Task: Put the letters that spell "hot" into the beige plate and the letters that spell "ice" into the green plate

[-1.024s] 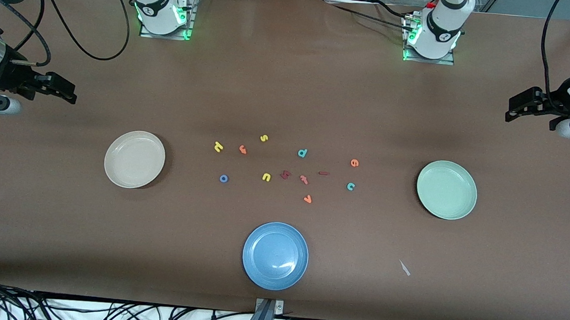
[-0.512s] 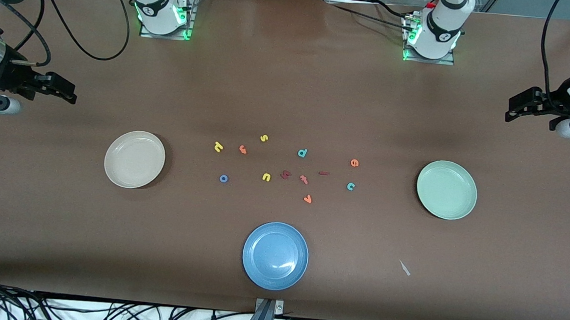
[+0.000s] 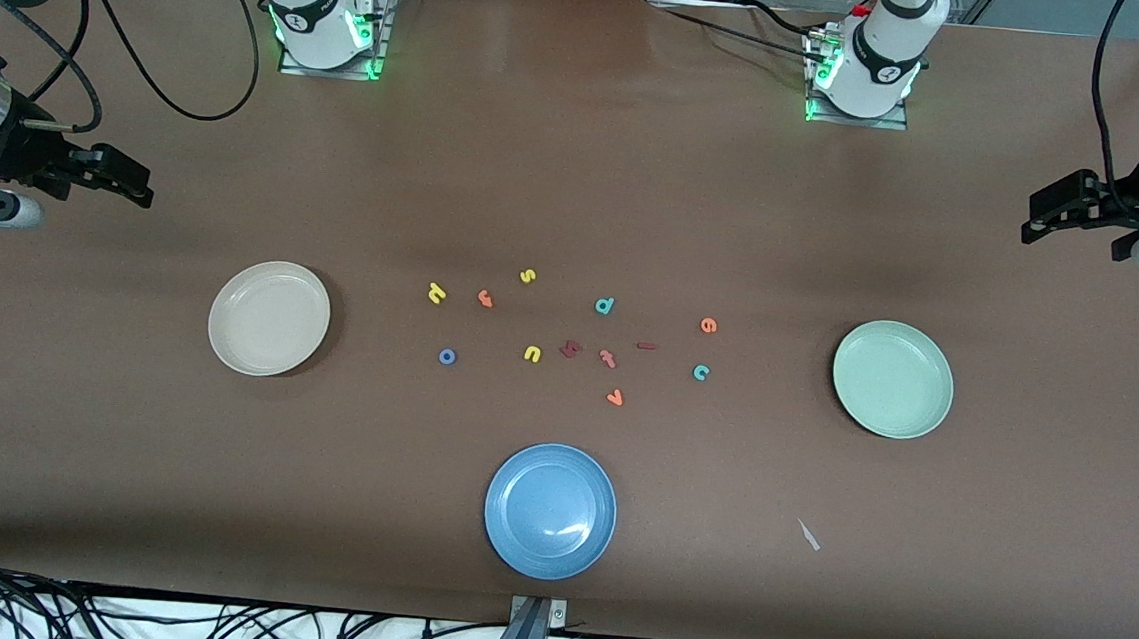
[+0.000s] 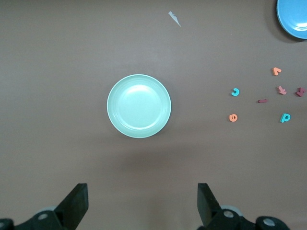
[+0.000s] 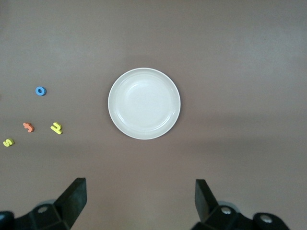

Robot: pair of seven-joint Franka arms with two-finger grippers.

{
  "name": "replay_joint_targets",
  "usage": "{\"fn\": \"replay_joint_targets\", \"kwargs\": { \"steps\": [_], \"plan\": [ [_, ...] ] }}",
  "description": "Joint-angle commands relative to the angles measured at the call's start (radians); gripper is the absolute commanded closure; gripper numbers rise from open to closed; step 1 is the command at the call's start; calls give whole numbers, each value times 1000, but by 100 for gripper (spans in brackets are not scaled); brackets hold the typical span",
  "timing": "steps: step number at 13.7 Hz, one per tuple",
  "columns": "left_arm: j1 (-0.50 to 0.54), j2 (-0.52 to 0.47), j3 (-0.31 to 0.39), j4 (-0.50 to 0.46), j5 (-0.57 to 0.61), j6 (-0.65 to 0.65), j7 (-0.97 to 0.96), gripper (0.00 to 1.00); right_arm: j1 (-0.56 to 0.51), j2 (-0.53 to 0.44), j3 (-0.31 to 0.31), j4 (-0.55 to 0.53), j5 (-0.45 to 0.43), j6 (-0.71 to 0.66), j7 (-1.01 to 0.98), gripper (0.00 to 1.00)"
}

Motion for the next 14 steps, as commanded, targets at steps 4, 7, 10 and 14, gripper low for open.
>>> {"fn": "replay_joint_targets", "kwargs": {
  "steps": [4,7,10,14],
  "plan": [
    [9,11,-3,24,-22,-14,17,0,0,9,2,21,-8,-13,2,0],
    [9,9,-3,25,-22,-15,19,0,0,9,2,21,-8,-13,2,0],
    [-8,12,-8,22,-24,-17,8,0,0,9,2,21,-8,-13,3,0],
    [-64,67,-17,28,-22,-8,5,0,0,9,2,21,-8,-13,3,0]
  ]
}}
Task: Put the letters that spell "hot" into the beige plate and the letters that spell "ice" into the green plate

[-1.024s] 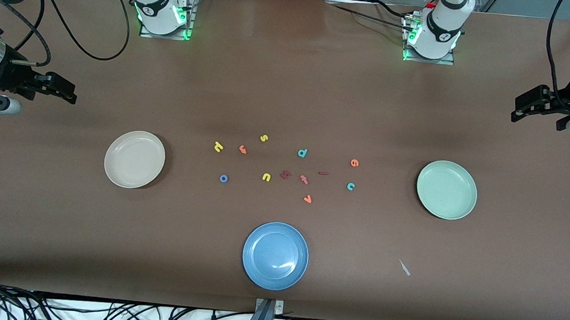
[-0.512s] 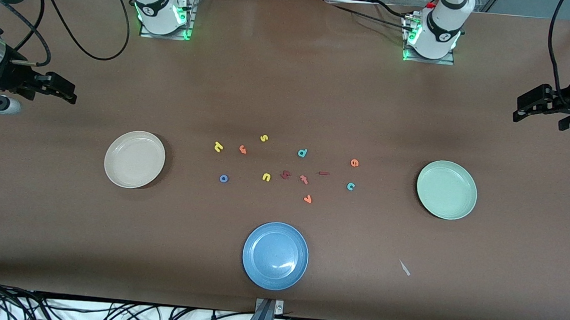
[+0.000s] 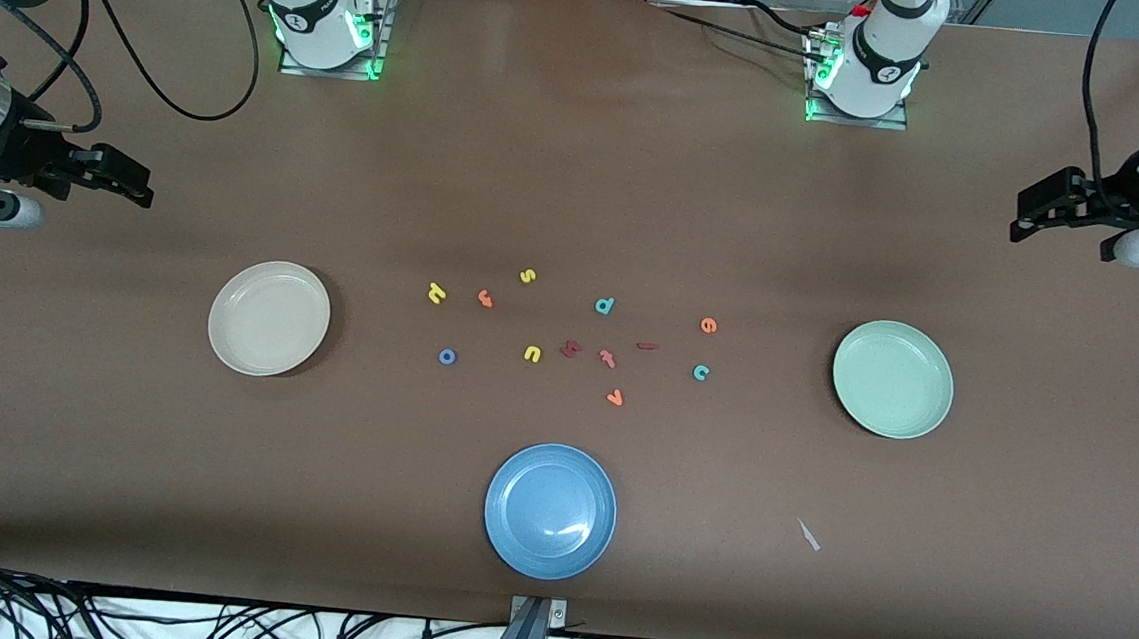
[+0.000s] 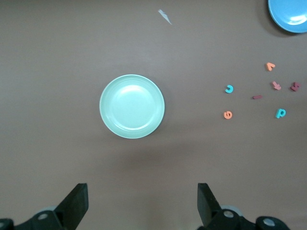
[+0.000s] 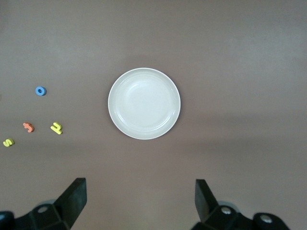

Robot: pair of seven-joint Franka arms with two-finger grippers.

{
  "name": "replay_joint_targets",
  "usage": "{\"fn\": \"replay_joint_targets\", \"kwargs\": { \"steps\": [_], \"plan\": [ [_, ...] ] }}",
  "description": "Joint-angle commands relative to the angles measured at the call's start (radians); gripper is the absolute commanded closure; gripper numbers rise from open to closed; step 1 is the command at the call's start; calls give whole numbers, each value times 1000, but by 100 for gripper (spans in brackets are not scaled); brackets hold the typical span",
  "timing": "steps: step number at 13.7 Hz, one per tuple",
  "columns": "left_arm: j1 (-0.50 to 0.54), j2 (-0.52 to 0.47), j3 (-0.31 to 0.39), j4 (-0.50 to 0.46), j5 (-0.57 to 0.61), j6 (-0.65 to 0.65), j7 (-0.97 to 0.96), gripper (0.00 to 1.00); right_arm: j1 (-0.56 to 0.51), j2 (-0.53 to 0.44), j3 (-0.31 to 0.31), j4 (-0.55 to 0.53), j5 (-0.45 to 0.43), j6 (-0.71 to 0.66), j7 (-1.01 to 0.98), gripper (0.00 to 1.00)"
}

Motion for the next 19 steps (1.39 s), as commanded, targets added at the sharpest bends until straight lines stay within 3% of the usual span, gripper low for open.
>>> {"fn": "replay_joint_targets", "kwargs": {
  "steps": [1,4,8,13,16,19],
  "plan": [
    [-63,72,-1,28,-23,-5,2,0,0,8,2,21,-8,-13,3,0],
    [-104,161,-9,78,-41,1,5,0,0,8,2,21,-8,-13,5,0],
    [-140,291,-28,83,-167,139,3,0,2,8,2,23,-4,-9,8,0],
    [-238,432,-29,78,-155,317,-127,0,17,30,25,25,7,33,5,0],
    [-308,506,-26,78,-152,431,-231,0,92,94,33,23,-22,16,0,0],
    [-315,563,-28,78,-155,459,-247,0,140,125,33,20,-14,-6,6,0]
  ]
}}
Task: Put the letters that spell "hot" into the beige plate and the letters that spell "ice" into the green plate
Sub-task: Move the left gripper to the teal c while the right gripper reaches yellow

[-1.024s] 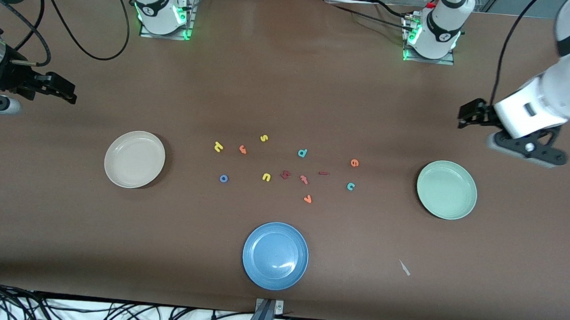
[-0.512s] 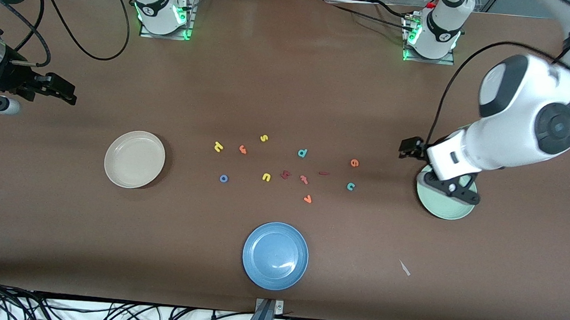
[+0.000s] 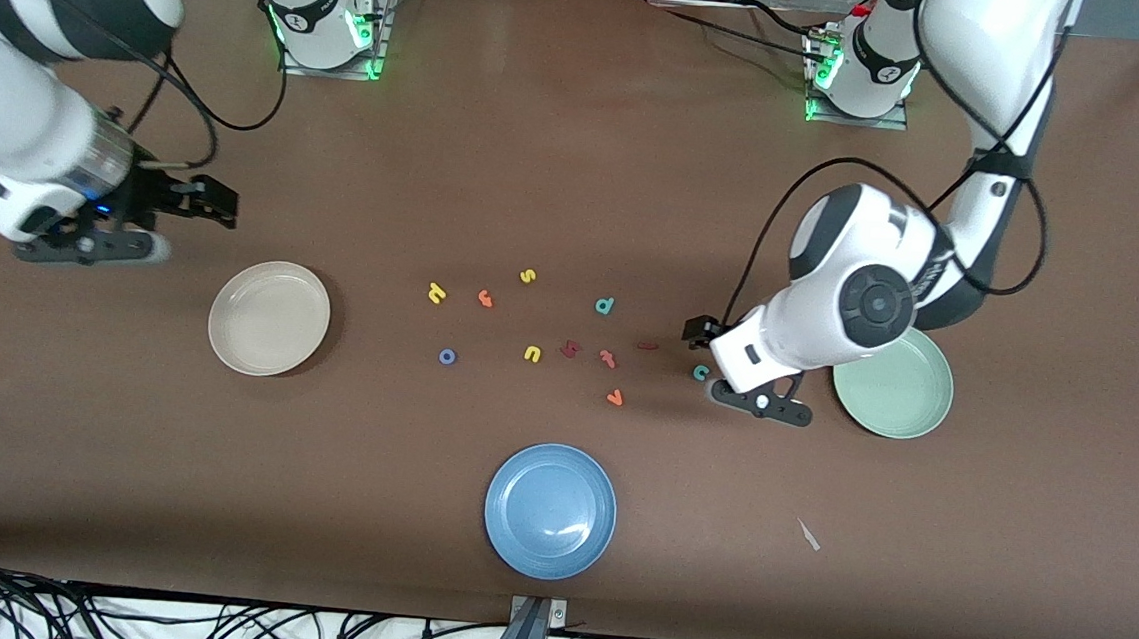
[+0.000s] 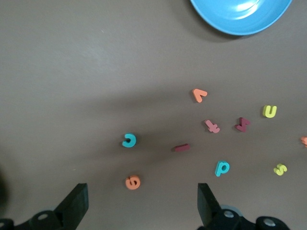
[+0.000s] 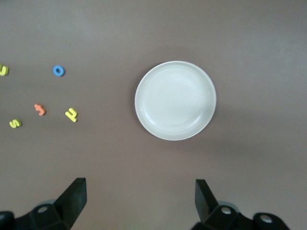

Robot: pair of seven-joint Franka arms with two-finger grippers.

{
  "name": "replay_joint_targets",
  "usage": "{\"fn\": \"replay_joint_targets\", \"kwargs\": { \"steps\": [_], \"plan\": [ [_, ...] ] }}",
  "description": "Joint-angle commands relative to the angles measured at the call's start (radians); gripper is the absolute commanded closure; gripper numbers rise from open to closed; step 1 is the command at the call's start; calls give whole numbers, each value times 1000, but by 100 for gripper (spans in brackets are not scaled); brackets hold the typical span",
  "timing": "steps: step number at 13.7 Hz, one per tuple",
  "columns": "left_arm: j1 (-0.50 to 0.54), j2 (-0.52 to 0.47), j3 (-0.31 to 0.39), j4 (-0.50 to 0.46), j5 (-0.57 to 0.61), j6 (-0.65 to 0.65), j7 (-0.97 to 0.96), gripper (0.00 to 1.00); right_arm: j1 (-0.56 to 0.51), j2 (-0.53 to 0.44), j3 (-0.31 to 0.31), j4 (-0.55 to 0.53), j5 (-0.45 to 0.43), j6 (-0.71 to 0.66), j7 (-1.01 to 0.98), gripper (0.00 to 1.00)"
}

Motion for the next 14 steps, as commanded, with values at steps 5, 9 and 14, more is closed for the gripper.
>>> {"fn": "replay_joint_targets", "kwargs": {
  "steps": [5,9,14],
  "plan": [
    [10,57,12,32,82,27,-14,0,125,76,0,-7,-5,20,101,0],
    [3,92,14,32,93,33,-40,0,179,115,1,-42,-4,124,101,0],
    [-19,133,14,16,98,84,-41,1,212,185,15,-64,-1,202,91,0]
  ]
}}
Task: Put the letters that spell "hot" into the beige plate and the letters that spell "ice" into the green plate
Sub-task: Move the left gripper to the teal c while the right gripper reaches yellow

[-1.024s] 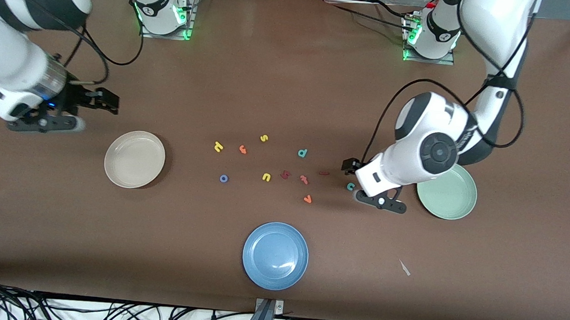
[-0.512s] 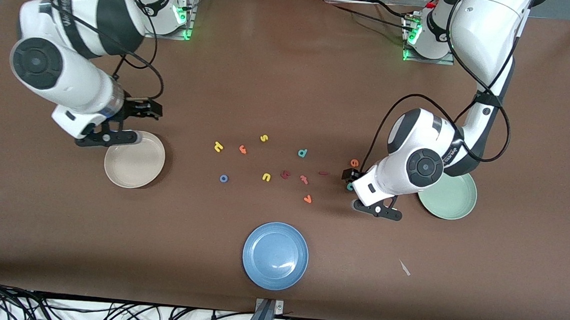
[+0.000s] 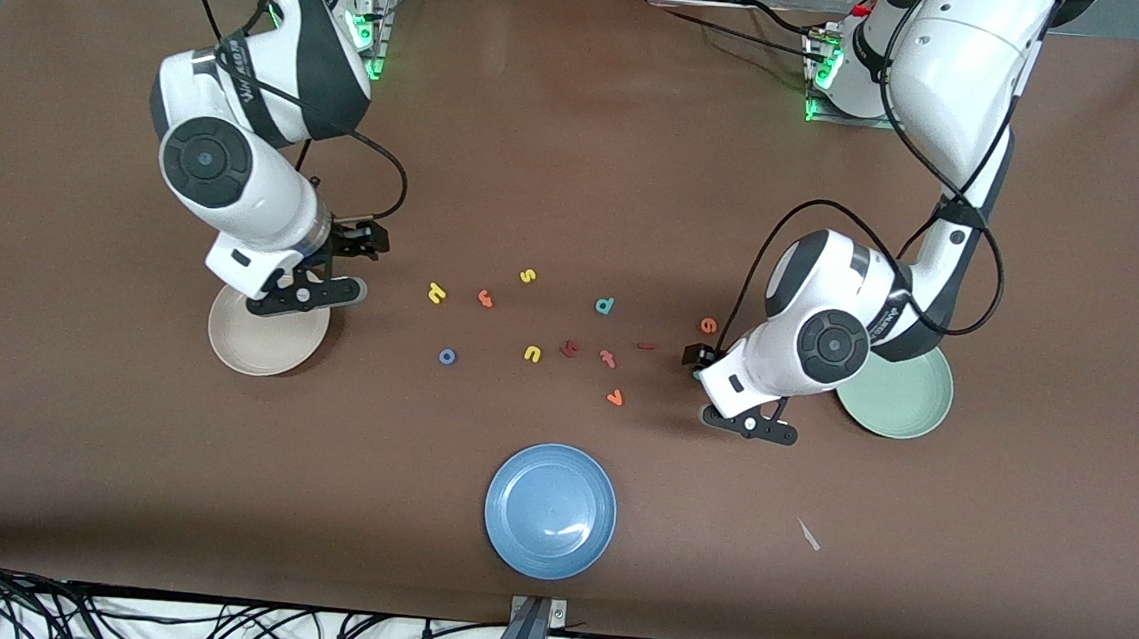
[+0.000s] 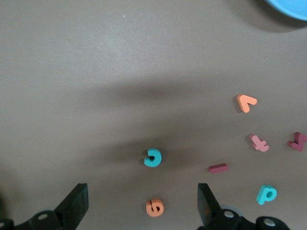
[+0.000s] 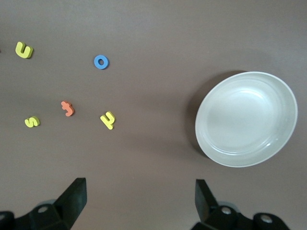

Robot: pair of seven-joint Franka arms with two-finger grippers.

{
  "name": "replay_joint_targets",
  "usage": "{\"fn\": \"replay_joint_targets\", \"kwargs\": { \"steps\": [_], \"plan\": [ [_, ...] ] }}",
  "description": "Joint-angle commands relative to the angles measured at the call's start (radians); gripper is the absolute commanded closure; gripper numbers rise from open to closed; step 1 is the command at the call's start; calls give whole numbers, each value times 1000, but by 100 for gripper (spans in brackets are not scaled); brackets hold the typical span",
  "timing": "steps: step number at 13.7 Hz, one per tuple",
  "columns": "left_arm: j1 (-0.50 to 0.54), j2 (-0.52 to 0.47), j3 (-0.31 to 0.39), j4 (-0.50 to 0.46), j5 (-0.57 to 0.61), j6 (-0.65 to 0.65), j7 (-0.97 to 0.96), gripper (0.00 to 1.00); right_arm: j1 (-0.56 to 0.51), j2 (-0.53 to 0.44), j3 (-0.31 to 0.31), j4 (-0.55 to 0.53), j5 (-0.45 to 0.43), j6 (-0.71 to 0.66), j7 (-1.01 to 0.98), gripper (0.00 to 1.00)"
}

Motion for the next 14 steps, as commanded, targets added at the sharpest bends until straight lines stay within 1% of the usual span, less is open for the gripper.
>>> {"fn": "replay_joint_targets", "kwargs": {
  "steps": [1,2,3,4,6,7,8,10,12,14],
  "plan": [
    [-25,14,-1,-7,32,15,-20,6,5,43,16,-10,-1,46,1,0],
    [-33,17,-1,-22,32,18,-19,8,5,56,25,-16,-1,67,1,0],
    [-39,23,-1,-39,32,26,-19,13,5,62,42,-37,-1,99,-1,0],
    [-40,26,-1,-53,32,32,-19,22,5,61,48,-74,-1,148,-1,0],
    [-56,29,-1,-80,32,52,-19,27,5,59,65,-154,-4,246,-45,0],
    [-56,31,-1,-102,41,88,-19,31,5,59,66,-184,-4,288,-85,0],
    [-57,37,-1,-110,76,116,-19,32,5,60,68,-203,-4,311,-117,0],
    [-59,52,-2,-108,170,123,-19,32,5,79,68,-220,-5,340,-188,0],
    [-66,63,-2,-110,173,145,-22,32,5,96,71,-246,-7,401,-235,0],
    [-71,89,-2,-108,173,196,-25,32,5,117,91,-278,-8,493,-277,0]
  ]
}}
